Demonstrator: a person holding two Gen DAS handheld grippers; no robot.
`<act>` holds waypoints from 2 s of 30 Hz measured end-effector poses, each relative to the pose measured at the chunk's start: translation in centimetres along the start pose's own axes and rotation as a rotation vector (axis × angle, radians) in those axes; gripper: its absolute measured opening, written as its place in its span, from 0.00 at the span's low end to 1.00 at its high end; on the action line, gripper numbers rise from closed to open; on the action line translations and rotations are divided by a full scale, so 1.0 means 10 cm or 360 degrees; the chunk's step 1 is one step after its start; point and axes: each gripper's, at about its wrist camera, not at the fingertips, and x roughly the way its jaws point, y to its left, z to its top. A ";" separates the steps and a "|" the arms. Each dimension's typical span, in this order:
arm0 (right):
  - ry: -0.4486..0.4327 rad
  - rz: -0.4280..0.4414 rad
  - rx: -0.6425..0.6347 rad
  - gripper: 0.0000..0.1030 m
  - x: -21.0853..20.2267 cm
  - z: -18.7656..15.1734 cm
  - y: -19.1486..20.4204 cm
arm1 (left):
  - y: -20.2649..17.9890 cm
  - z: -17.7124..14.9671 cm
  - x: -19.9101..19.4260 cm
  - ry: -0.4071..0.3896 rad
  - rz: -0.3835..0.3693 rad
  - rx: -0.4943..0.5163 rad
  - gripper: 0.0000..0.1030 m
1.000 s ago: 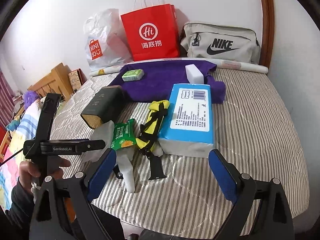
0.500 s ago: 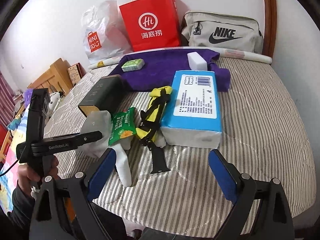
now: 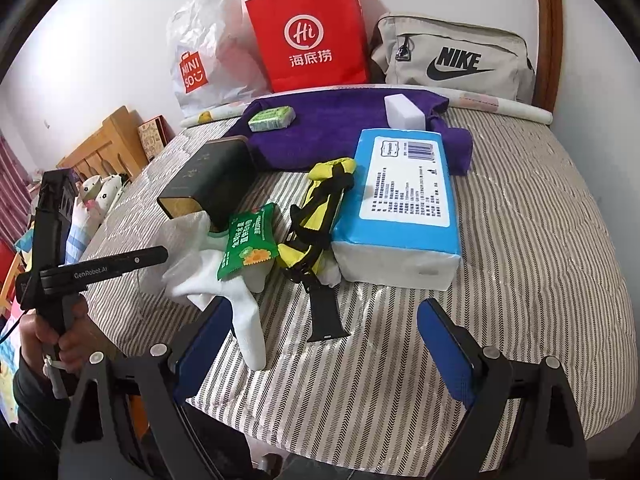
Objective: Organize soft objects
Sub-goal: 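Move the left gripper to the white mesh bag and grasp it, then grasp the yellow-and-black pouch with the right gripper while the left gripper lifts the mesh bag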
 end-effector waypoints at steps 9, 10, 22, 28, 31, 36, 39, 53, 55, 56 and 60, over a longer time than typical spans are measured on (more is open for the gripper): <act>0.0025 -0.0001 0.0020 0.90 0.03 -0.04 -0.05 | 0.29 0.00 -0.16 0.0002 0.0420 0.0046 0.10; 0.0028 0.0002 0.0025 0.90 0.04 -0.04 -0.07 | 0.34 -0.01 -0.16 0.0007 0.0473 0.0051 0.10; 0.0056 -0.0003 0.0021 0.90 0.09 -0.06 -0.05 | 0.31 0.00 -0.01 0.0015 0.0358 0.0014 0.71; 0.0091 0.0009 0.0043 0.90 0.15 -0.09 -0.07 | 0.13 0.01 0.13 0.0016 0.0489 0.0096 0.85; 0.0091 0.0011 0.0037 0.90 0.16 -0.11 -0.04 | 0.05 -0.01 0.19 -0.0008 0.0590 0.0169 0.85; 0.0039 0.0003 0.0011 0.89 0.13 -0.11 0.01 | 0.08 -0.04 0.14 -0.0131 0.0639 0.0173 0.67; -0.0026 0.0004 -0.0004 0.83 0.09 -0.08 0.03 | 0.14 -0.04 0.07 -0.0168 0.0639 0.0154 0.38; -0.0148 -0.0134 -0.0126 0.49 0.33 0.33 0.28 | 0.22 -0.09 0.01 -0.0234 0.0646 0.0144 0.20; -0.0145 -0.0232 -0.0167 0.43 0.41 0.36 0.31 | 0.23 -0.09 0.01 -0.0237 0.0639 0.0132 0.20; -0.0155 -0.0248 -0.0182 0.39 0.43 0.36 0.33 | 0.23 -0.09 0.01 -0.0238 0.0639 0.0132 0.20; -0.0190 -0.0270 -0.0238 0.12 0.48 0.41 0.35 | 0.22 -0.09 0.00 -0.0239 0.0648 0.0140 0.20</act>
